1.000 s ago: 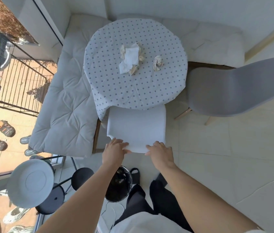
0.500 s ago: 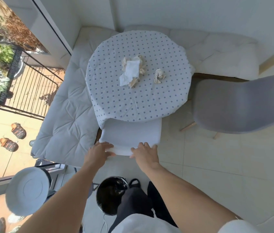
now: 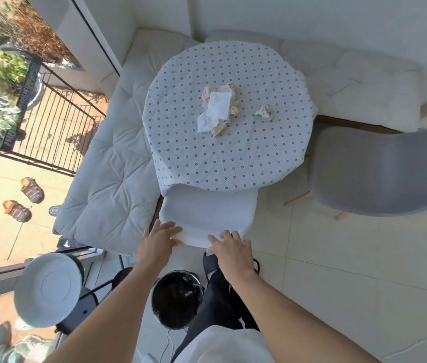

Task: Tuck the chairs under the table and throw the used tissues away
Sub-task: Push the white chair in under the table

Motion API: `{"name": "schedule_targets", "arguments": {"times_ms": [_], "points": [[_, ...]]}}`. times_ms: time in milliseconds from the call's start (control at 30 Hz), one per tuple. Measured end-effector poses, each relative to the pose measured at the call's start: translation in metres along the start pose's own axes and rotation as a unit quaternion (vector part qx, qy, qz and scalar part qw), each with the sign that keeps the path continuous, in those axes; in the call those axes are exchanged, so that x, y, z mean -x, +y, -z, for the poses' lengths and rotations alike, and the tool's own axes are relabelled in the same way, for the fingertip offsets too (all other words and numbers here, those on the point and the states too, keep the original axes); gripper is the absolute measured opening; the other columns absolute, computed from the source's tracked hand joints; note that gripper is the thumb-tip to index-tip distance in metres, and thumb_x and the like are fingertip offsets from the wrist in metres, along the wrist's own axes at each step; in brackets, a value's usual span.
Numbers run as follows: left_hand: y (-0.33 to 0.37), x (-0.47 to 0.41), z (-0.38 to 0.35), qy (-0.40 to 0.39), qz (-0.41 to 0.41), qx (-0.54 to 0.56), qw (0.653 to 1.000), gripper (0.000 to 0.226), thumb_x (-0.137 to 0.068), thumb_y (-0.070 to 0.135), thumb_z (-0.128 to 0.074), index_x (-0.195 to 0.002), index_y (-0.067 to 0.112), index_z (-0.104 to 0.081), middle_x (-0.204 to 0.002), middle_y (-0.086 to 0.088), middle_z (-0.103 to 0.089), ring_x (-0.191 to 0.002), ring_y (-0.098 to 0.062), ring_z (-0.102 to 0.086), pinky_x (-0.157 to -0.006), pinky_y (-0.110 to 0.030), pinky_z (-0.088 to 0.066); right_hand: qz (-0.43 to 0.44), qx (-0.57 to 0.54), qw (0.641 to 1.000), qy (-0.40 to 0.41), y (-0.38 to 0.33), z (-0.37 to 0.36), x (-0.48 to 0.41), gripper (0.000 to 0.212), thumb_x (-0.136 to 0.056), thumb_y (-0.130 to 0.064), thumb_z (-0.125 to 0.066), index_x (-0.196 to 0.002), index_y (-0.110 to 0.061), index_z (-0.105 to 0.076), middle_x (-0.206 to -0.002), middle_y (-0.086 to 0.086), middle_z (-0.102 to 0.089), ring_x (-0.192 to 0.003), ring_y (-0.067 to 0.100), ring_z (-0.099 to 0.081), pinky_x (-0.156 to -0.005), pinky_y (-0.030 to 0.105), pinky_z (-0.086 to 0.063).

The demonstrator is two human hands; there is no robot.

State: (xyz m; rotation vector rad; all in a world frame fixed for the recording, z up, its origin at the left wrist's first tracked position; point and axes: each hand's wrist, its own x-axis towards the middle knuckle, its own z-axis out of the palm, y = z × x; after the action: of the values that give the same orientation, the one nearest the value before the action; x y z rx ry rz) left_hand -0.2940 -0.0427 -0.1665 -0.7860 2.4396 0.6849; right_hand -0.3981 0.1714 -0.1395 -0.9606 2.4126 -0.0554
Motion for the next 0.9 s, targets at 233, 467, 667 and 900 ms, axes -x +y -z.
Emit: {"name": "schedule_targets", "arguments": {"times_ms": [233,467,667,900], "points": [[0.001,0.008,0.0,0.008,-0.028,-0.016,0.999,0.043,-0.096,0.046,-0.062,-0.138,0.038,-0.061,-0.153,0.014,-0.05,-0.154,-0.028,-0.026,-0.118,-0.056,-0.031,-0.035,-0.035,0.998,-0.049,-0.002,0.0,0.001,0.038,-0.104,-0.046,-0.051,-0.14,-0.032,-0.053,-0.138,0.002,-0.056,-0.127,0.028,-0.048,-0.088,0.047,-0.045],[-0.016,0.021,-0.016,0.014,-0.035,-0.026,0.999,0.041,-0.093,0.051,-0.063,-0.133,0.041,-0.063,-0.147,0.016,-0.056,-0.144,-0.026,-0.039,-0.112,-0.051,-0.041,0.019,0.003,0.998,-0.063,-0.001,0.002,0.01,0.02,-0.099,-0.008,-0.054,-0.116,-0.017,-0.062,-0.12,0.007,-0.061,-0.112,0.03,-0.053,-0.077,0.043,-0.033],[-0.015,0.037,-0.015,0.018,-0.04,-0.058,0.997,0.042,-0.096,0.048,-0.059,-0.136,0.035,-0.061,-0.149,0.012,-0.054,-0.144,-0.028,-0.039,-0.11,-0.049,-0.042,0.021,-0.009,0.999,-0.025,-0.005,-0.017,0.031,0.042,-0.093,0.004,-0.049,-0.125,-0.021,-0.057,-0.123,0.003,-0.06,-0.113,0.029,-0.055,-0.081,0.043,-0.041],[0.023,0.046,-0.005,-0.013,0.024,-0.063,0.998,0.041,-0.1,0.043,-0.056,-0.137,0.026,-0.061,-0.146,-0.001,-0.055,-0.147,-0.027,-0.033,-0.113,-0.045,-0.039,0.023,-0.092,0.994,-0.057,0.028,0.014,0.046,0.034,-0.107,-0.028,-0.044,-0.135,-0.015,-0.056,-0.132,0.009,-0.06,-0.124,0.033,-0.053,-0.095,0.048,-0.046]]}}
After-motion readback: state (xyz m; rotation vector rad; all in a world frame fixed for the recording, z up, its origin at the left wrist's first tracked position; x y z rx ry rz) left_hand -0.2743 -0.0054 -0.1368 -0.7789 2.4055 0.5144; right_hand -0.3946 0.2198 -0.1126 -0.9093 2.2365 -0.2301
